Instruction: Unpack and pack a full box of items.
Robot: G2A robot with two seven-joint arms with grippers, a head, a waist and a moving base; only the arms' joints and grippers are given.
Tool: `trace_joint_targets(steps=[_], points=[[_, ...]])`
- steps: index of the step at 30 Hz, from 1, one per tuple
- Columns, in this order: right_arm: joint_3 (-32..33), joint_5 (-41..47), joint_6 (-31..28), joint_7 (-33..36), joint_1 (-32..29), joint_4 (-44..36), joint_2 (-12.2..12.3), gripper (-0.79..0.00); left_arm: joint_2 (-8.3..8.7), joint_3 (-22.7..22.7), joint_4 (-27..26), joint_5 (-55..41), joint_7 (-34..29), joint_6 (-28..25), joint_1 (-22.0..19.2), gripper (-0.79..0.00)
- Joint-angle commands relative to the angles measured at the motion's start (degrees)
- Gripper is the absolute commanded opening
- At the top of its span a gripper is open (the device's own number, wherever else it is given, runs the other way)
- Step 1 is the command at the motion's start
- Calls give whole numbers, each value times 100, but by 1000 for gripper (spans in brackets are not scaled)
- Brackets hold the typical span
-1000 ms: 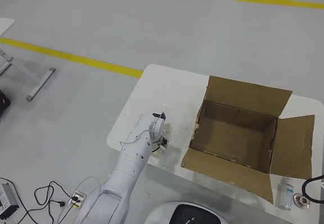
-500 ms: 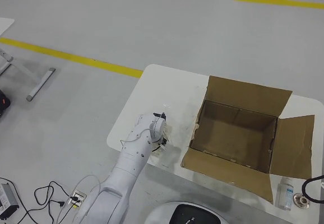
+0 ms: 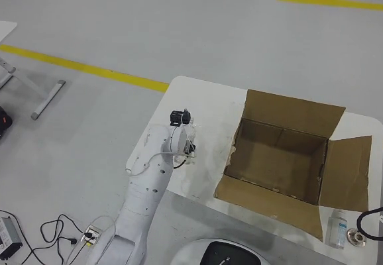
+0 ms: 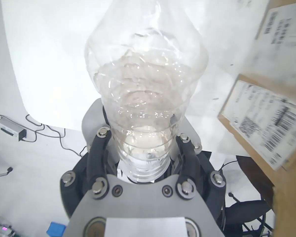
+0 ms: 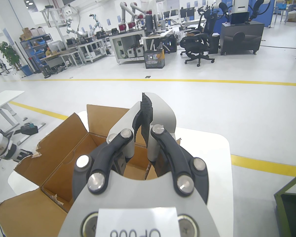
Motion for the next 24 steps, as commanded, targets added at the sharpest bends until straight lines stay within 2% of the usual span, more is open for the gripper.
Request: trace_joint_targets(steps=[1,2,5,12,24], points=[[0,0,0,0,0,0,0,-785,-10,-124,-510,-552,-192,81,-28,-785],[0,0,0,0,0,0,0,-785,-16,-210,-647,-1011,-192,109,-84,-785],[0,0,0,0,0,0,0,-785,13,-185,-1125,-1310,-192,-11,-354,-785],[0,0,0,0,0,0,0,-785,12,157,-1573,-2196,-192,124,-920,-785],[0,0,0,0,0,0,0,-785,13,164,-1593,-2225,-192,142,-940,-785]])
